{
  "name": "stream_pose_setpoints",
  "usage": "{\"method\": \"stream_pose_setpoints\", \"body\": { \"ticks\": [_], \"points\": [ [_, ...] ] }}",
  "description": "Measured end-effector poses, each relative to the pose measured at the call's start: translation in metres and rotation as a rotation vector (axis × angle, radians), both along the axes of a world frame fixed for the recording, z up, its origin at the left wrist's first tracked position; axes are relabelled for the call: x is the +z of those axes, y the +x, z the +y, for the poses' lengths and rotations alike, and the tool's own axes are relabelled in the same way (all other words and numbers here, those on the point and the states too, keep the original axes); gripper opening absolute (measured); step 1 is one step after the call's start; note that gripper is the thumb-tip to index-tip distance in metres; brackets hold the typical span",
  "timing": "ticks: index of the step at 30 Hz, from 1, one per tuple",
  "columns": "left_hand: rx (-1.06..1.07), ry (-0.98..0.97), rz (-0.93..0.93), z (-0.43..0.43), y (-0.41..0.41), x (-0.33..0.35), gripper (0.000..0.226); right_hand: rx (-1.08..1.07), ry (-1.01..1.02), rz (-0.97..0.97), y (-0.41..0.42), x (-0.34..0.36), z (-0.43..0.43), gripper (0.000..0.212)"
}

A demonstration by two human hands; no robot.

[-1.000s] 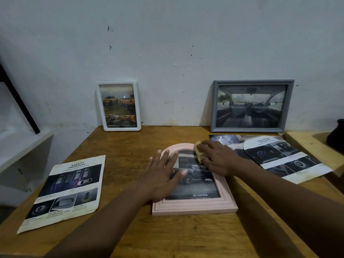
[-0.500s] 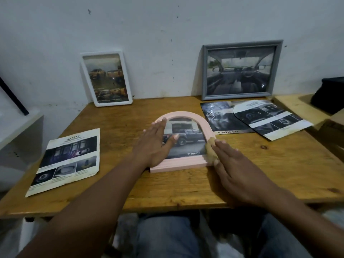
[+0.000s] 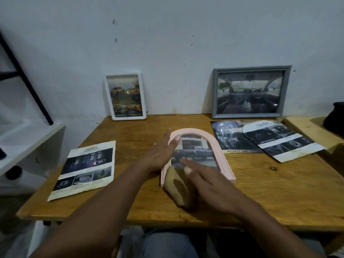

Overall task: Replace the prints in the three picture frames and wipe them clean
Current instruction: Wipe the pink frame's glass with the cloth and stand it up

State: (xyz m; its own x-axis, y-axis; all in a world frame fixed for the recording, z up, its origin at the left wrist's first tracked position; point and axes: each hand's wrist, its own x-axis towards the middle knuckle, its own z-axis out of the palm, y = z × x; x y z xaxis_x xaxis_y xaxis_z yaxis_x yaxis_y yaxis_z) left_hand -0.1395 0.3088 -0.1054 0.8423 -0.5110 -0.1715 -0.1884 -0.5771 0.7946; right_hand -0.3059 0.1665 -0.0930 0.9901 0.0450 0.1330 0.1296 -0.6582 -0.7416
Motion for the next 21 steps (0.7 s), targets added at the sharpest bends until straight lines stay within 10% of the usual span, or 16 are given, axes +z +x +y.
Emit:
{"method": "stream_pose_setpoints", "body": {
  "ticks": [4, 9, 21],
  "points": [
    [-0.086, 0.111, -0.447, 0.006, -0.041, 0.018, 0.081, -0.236, 0.000, -0.230, 0.032, -0.001, -0.056, 0.043],
    [-0.354, 0.490, -0.752, 0.014, -0.114, -0.007, 0.073, -0.284, -0.380, 0.015, 0.070, -0.044, -0.073, 0.082],
    [-0.186, 0.547, -0.419, 0.019, -0.056, -0.010, 0.067, -0.202, -0.551, 0.103, 0.064, -0.047, -0.071, 0.103]
  ]
}}
